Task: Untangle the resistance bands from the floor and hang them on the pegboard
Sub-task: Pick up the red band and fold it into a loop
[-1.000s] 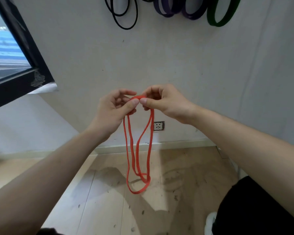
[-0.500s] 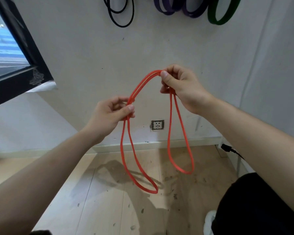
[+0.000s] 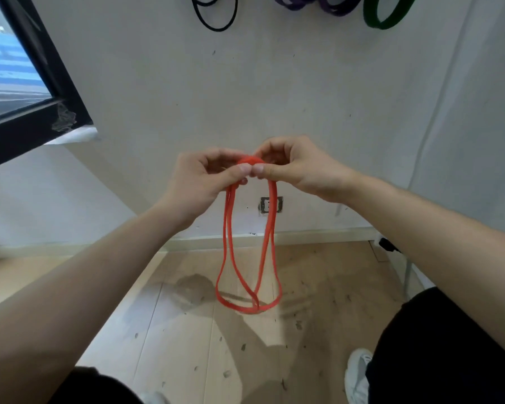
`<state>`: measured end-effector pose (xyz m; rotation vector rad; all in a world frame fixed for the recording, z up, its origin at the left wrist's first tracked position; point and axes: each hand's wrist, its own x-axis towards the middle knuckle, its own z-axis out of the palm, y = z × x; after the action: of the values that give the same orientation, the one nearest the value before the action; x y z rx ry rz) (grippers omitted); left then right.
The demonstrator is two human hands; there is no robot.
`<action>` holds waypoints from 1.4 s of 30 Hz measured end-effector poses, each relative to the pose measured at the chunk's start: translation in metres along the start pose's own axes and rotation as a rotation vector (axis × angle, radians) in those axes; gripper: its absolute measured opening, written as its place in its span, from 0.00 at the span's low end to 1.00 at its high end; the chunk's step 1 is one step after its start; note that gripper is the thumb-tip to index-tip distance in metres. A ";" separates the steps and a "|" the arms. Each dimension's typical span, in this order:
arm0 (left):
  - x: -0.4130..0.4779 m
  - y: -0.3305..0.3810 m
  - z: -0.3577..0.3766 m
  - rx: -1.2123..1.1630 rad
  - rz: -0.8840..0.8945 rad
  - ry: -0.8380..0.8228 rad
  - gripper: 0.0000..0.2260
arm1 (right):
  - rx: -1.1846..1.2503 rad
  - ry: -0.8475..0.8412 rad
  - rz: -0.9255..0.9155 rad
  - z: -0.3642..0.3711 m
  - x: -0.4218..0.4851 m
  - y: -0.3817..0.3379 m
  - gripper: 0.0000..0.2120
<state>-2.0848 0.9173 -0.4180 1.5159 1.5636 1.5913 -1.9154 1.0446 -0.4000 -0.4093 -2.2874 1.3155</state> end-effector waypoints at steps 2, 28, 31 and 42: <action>-0.002 0.001 -0.002 0.019 0.004 0.006 0.10 | -0.047 0.003 -0.022 0.005 0.000 -0.002 0.09; -0.018 -0.005 -0.031 0.029 -0.069 0.053 0.10 | -0.100 0.003 -0.085 0.017 0.001 -0.011 0.17; -0.018 -0.002 -0.025 0.029 -0.074 0.052 0.10 | -0.075 0.018 -0.099 0.013 0.000 -0.014 0.15; -0.019 0.001 -0.016 -0.036 -0.078 0.036 0.12 | -0.197 0.000 -0.181 0.010 0.000 -0.018 0.17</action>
<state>-2.0929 0.8937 -0.4203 1.3983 1.5849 1.6026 -1.9209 1.0282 -0.3883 -0.2584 -2.3998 1.0072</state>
